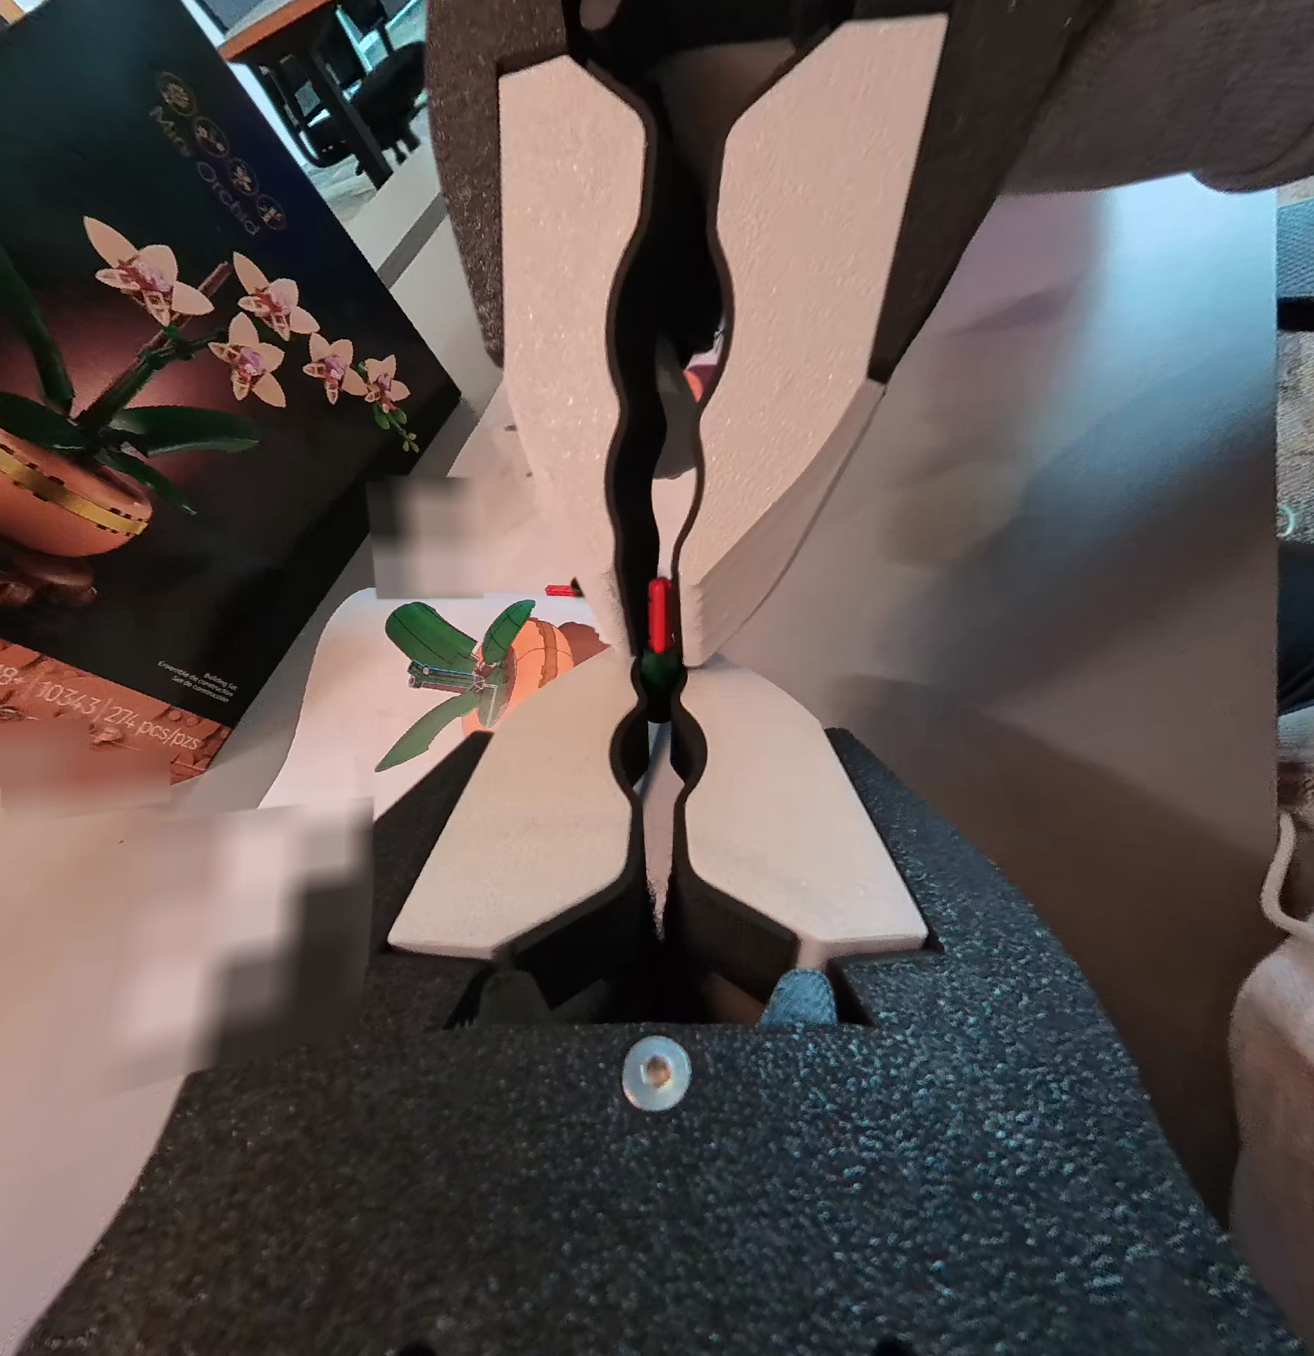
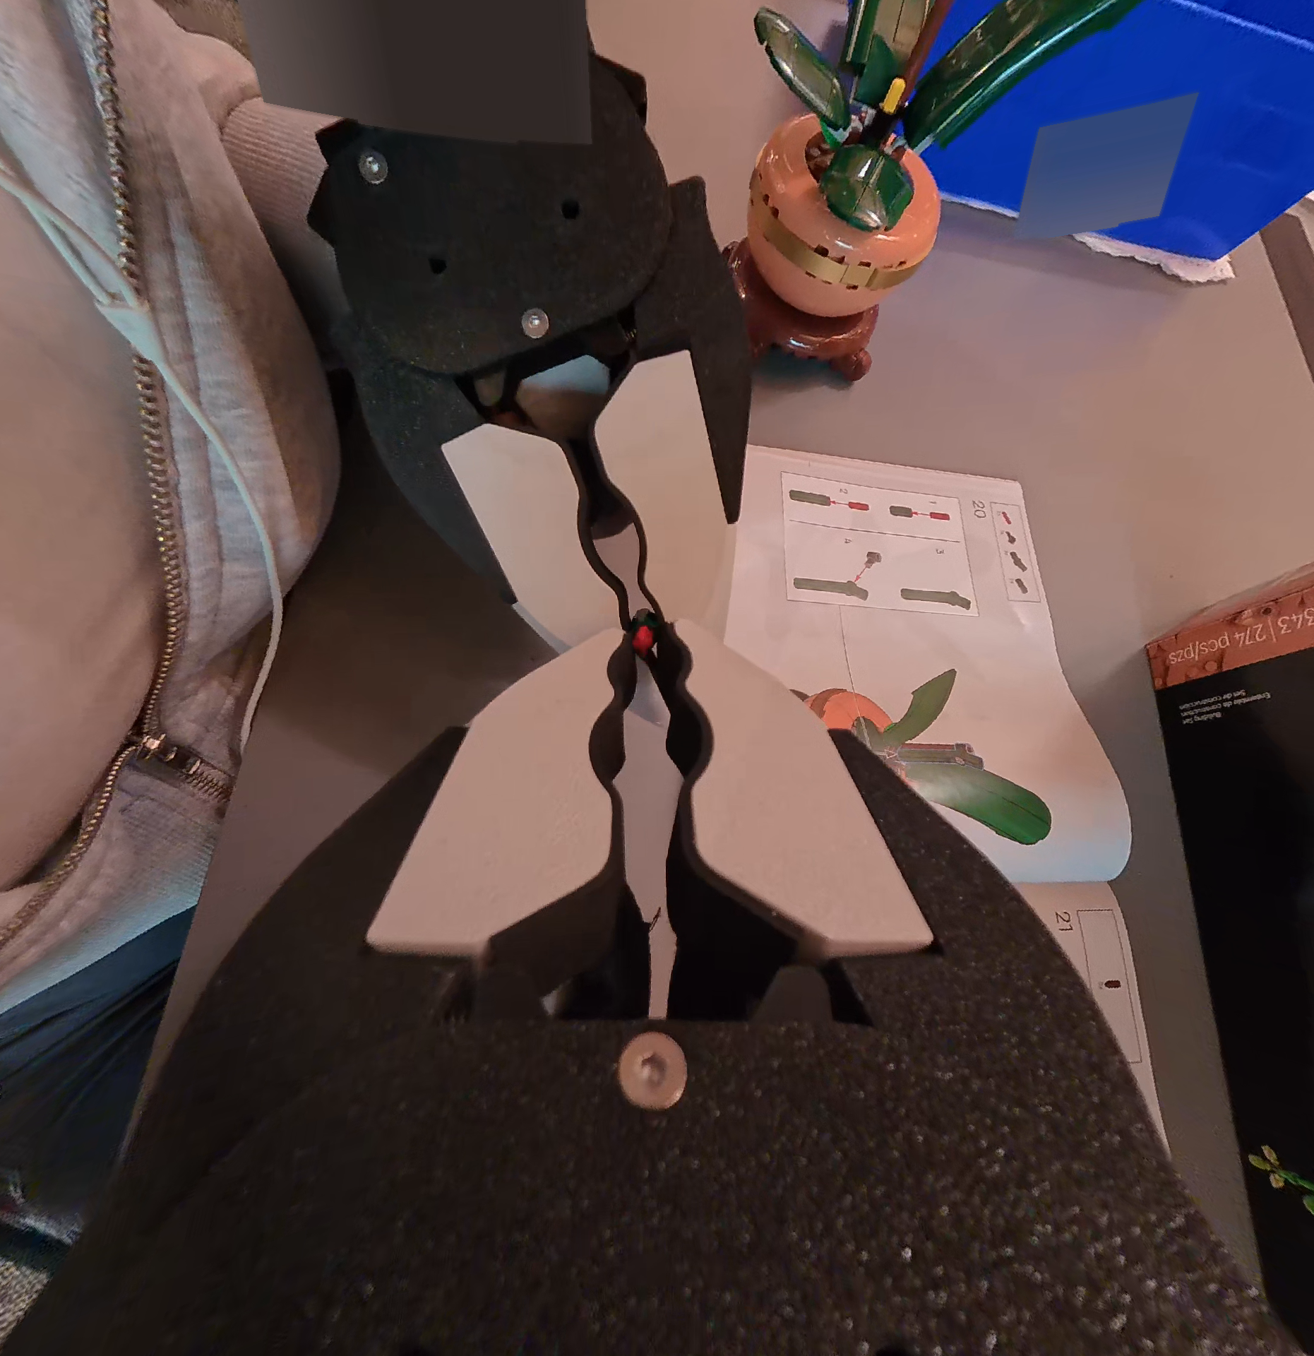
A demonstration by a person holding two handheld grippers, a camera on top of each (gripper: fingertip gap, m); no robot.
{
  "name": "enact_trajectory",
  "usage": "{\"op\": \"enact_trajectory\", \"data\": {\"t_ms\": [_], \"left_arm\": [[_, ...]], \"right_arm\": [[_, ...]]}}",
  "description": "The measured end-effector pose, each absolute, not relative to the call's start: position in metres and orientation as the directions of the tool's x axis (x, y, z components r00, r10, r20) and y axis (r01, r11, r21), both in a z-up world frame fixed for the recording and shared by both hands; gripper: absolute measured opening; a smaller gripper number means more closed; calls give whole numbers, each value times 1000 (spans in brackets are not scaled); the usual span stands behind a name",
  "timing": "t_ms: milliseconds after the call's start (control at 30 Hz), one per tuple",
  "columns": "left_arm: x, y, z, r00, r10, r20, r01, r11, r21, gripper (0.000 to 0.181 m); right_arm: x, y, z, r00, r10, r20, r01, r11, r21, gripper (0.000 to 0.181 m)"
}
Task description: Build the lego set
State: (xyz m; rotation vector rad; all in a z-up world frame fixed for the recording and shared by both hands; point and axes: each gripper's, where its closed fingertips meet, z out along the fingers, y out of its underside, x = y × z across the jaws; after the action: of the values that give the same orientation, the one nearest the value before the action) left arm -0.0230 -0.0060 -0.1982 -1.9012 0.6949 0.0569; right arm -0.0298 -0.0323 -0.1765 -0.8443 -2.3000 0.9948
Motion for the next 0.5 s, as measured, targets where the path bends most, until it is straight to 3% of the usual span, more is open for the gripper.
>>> {"op": "enact_trajectory", "data": {"t_ms": [433,500], "left_arm": [[-19,-6,-199,843,-449,-298,-435,-242,-867,0],[-19,-7,-197,855,-448,-261,-394,-234,-889,0]], "right_arm": [[-28,-33,-178,-696,702,150,383,540,-750,6],[-30,-31,-175,-674,722,159,381,523,-763,18]]}}
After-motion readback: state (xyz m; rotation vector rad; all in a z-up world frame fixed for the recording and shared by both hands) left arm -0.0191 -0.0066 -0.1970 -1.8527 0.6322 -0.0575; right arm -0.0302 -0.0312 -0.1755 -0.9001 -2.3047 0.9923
